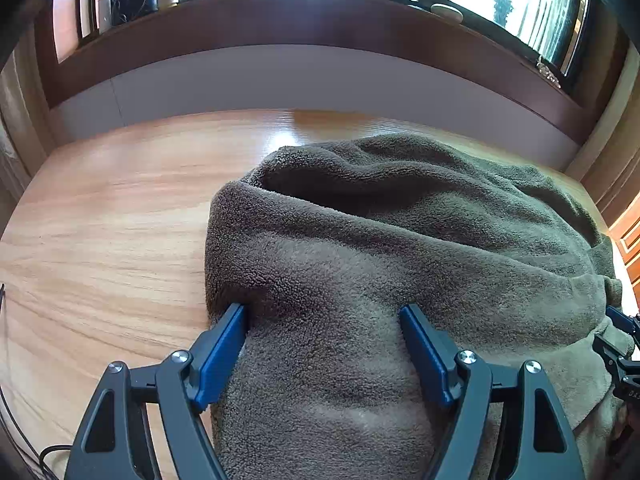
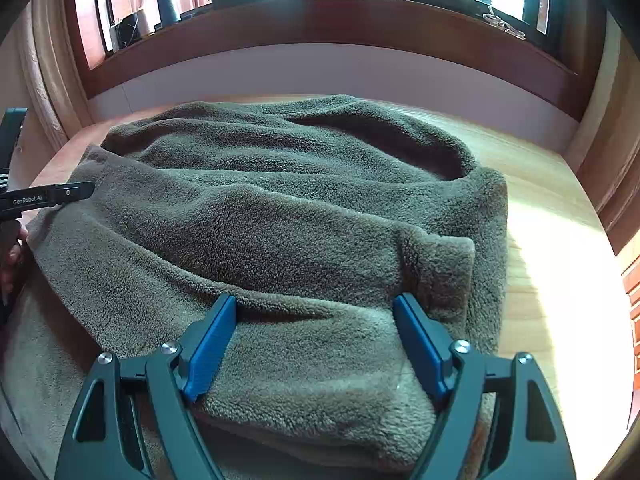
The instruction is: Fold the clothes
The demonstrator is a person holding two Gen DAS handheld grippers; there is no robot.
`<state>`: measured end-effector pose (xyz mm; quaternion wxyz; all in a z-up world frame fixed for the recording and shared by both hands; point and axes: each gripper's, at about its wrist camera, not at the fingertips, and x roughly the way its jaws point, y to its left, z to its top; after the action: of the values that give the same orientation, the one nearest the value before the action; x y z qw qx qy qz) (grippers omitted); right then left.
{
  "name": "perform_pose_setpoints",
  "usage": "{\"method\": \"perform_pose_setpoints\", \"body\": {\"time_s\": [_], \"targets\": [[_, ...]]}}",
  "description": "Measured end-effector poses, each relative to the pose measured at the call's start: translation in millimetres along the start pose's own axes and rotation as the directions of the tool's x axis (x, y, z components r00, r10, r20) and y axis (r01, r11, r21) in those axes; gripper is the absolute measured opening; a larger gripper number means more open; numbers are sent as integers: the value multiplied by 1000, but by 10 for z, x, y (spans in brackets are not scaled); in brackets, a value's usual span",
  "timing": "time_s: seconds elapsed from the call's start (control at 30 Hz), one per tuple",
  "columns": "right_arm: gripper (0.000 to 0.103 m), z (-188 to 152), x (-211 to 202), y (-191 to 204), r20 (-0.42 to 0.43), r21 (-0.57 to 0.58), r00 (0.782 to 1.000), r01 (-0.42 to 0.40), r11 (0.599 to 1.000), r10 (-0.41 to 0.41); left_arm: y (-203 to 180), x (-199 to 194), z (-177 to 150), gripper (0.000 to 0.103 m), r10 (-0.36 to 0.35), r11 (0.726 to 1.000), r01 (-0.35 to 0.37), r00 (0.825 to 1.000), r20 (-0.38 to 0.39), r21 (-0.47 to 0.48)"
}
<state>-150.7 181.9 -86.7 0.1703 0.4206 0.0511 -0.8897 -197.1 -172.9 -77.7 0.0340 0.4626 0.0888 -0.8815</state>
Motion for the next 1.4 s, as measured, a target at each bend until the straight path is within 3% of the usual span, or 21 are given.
{"method": "perform_pose_setpoints", "body": {"time_s": [0.3,0.47,0.63,0.77,0.87,0.93,1.03,1.17,1.27,1.4], "targets": [[83,-85,-529,0,100,3,994,-55,998,55,107,-595,-428,80,-78,996,78,997,-8,49],[83,-390,-1159,-25,180,-35,978,-100,994,105,133,-1102,-832,80,-91,989,88,995,27,117],[83,-820,-1775,-7,237,-101,969,-46,994,69,297,-1755,-1208,80,-108,986,92,988,111,140],[83,-1184,-2209,71,279,-144,960,9,990,31,491,-2253,-1541,80,-80,989,56,980,179,140],[83,-1455,-2643,117,356,-174,934,46,984,19,668,-2665,-1777,80,-44,992,13,967,252,123],[83,-1605,-2948,104,418,-175,908,72,982,7,799,-2957,-1927,80,-29,995,0,952,306,97],[84,-1778,-3377,34,516,-144,856,122,982,-31,1004,-3397,-2074,80,-54,999,47,914,402,26],[85,-1948,-3803,-132,624,-50,773,179,983,-110,1205,-3955,-2235,80,-40,996,80,835,549,-49],[88,-2050,-4003,-307,678,58,716,169,984,-163,1298,-4241,-2324,80,-16,992,90,776,631,-86],[98,-2166,-4083,-468,701,158,678,154,975,-220,1371,-4399,-2393,80,10,988,95,750,661,-123]]}}
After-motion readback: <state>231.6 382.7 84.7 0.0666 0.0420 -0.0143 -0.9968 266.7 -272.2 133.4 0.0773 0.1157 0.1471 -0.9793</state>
